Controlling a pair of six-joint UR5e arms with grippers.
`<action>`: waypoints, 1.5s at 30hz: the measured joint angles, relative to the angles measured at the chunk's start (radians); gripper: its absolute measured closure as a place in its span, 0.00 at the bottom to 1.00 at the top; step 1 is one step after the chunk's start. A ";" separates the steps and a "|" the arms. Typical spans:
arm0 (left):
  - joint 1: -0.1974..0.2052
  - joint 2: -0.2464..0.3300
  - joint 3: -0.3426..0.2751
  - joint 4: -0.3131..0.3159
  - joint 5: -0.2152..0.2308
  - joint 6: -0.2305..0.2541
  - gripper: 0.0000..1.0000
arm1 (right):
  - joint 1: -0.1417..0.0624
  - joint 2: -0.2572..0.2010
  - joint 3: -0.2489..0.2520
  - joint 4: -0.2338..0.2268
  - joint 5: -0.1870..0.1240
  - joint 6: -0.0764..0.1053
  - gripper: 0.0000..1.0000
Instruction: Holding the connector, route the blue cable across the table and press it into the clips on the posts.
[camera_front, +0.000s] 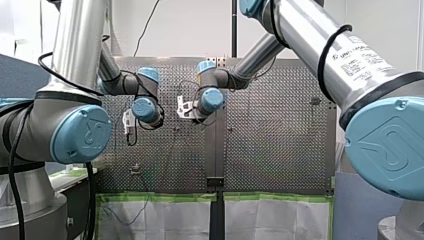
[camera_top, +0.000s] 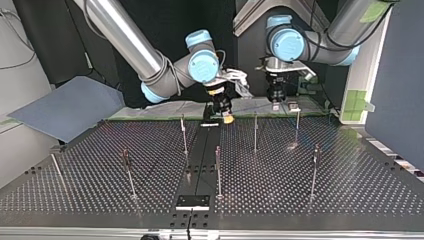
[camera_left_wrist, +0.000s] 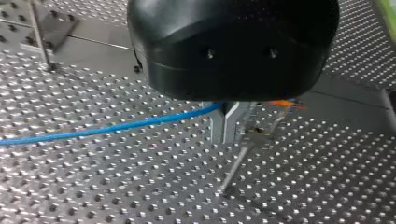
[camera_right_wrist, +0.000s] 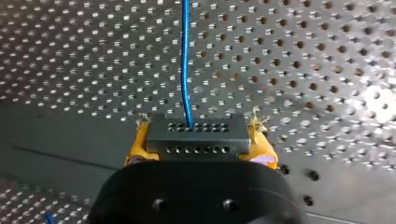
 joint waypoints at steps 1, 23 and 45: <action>0.000 -0.004 -0.002 0.004 0.000 -0.001 1.00 | 0.000 0.000 0.005 0.000 0.000 0.000 1.00; 0.009 -0.115 0.010 0.093 0.032 -0.013 1.00 | -0.028 0.039 0.035 -0.023 -0.020 0.027 1.00; 0.044 -0.267 0.161 0.097 0.046 -0.025 1.00 | -0.085 0.044 0.035 -0.104 -0.075 0.053 1.00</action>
